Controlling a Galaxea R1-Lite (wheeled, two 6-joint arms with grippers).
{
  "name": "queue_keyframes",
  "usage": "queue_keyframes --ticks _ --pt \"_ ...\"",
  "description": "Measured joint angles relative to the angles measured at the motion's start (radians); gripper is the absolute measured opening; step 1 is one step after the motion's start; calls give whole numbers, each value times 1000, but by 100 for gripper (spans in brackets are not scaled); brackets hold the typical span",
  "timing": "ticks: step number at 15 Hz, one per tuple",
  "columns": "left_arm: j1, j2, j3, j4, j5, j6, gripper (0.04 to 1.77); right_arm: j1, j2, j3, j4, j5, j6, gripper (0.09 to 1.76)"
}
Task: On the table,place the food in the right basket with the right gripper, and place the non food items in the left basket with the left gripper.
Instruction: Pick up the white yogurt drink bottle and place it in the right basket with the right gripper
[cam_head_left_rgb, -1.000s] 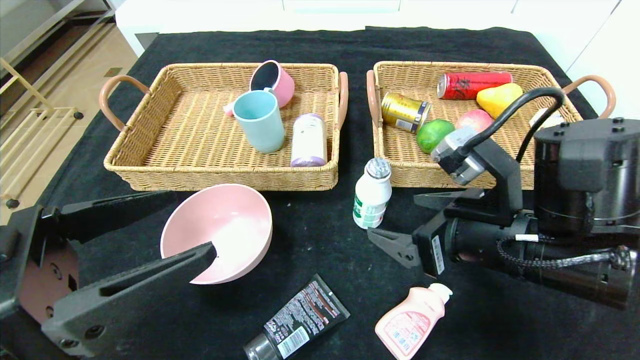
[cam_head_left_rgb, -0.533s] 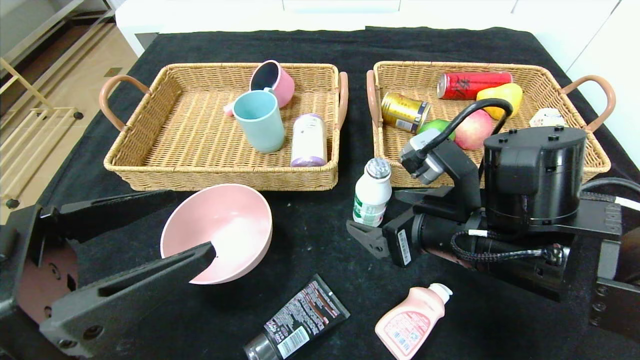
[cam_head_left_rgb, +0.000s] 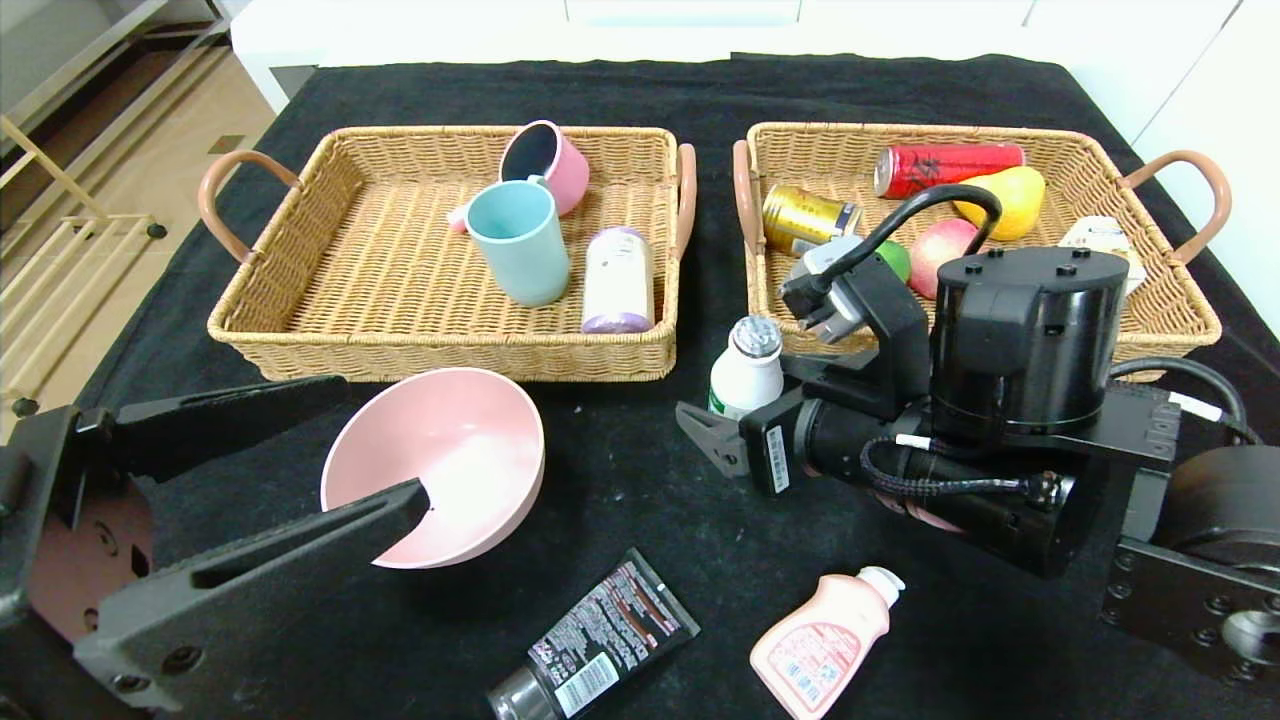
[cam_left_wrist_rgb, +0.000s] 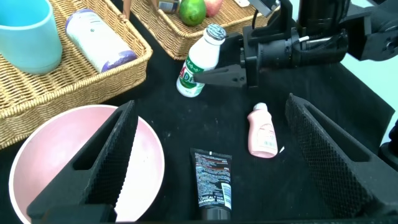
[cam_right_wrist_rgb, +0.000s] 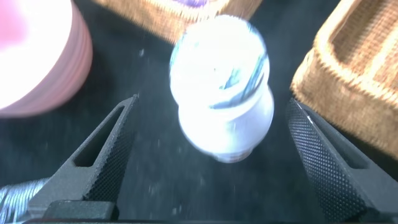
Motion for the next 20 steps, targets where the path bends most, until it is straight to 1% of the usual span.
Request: queue_keyframes --ticks 2,6,9,10,11,12,14,16,20 --pt "0 0 0 0 0 0 172 -5 21 1 -61 -19 1 170" --pt "0 1 0 0 0 0 172 -7 53 2 -91 -23 15 171" --pt "0 1 1 0 0 0 172 -12 76 -1 -155 -46 32 171" --pt "0 1 1 0 0 1 172 -15 81 3 -161 -47 32 162" --pt "0 1 1 1 0 1 172 -16 86 6 -163 -48 32 143" --pt "0 2 1 2 0 1 172 -16 88 7 -163 -48 31 128" --pt "0 3 2 2 0 1 172 -17 91 9 -163 -48 32 101" --pt "0 3 3 2 0 1 172 -17 91 10 -164 -49 30 93" --pt "0 3 3 2 -1 1 172 -17 91 13 -165 -44 29 90"
